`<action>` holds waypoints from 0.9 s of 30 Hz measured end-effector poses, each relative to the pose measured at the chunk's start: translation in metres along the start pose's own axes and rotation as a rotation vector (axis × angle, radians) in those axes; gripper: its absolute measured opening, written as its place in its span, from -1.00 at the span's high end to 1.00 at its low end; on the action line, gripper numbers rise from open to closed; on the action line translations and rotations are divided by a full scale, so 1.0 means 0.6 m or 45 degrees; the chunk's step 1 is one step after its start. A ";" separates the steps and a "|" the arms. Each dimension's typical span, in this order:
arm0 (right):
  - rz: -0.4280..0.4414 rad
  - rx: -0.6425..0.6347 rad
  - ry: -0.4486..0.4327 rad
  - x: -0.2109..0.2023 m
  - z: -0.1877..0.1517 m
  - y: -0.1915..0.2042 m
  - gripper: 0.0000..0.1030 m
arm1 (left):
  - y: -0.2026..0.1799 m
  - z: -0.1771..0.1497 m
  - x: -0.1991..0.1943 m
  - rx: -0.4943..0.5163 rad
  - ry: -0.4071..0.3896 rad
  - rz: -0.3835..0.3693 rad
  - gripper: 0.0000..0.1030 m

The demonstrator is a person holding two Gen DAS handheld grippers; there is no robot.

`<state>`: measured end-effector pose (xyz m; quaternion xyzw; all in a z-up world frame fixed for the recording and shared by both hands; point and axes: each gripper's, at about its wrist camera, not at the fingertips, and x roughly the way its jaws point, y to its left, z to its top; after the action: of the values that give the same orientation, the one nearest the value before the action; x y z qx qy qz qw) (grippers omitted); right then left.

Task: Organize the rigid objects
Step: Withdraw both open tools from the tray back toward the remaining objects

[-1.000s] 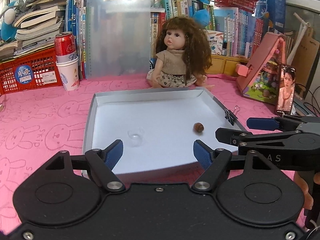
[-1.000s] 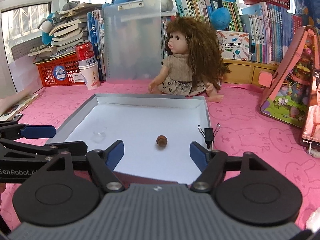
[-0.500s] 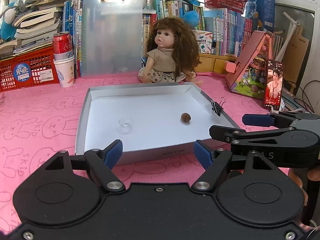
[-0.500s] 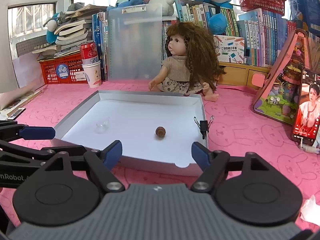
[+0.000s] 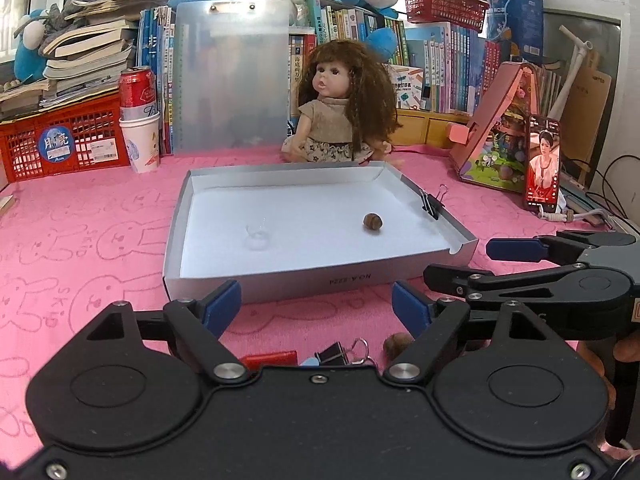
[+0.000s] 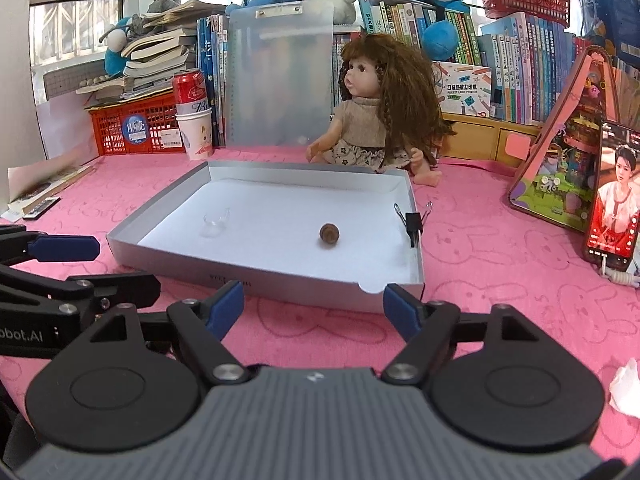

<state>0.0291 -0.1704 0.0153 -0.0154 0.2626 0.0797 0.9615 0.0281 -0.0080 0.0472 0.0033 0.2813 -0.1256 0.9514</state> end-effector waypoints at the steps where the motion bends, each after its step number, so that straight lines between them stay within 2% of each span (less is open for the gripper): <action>1: -0.001 -0.002 0.000 -0.001 -0.003 0.001 -0.67 | -0.001 -0.004 -0.001 0.003 -0.001 0.001 -0.60; 20: -0.025 -0.045 0.001 -0.028 -0.058 0.009 -0.68 | 0.005 -0.061 -0.017 -0.013 0.015 0.063 -0.65; 23: -0.028 -0.048 0.003 -0.030 -0.062 0.009 -0.68 | 0.011 -0.068 -0.020 -0.036 0.018 0.076 -0.60; 27: -0.040 -0.048 -0.003 -0.033 -0.073 0.006 -0.67 | 0.020 -0.075 -0.026 -0.063 0.016 0.077 -0.40</action>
<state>-0.0103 -0.1727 -0.0125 -0.0376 0.2595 0.0696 0.9625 -0.0055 0.0110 0.0168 -0.0110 0.2902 -0.0897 0.9527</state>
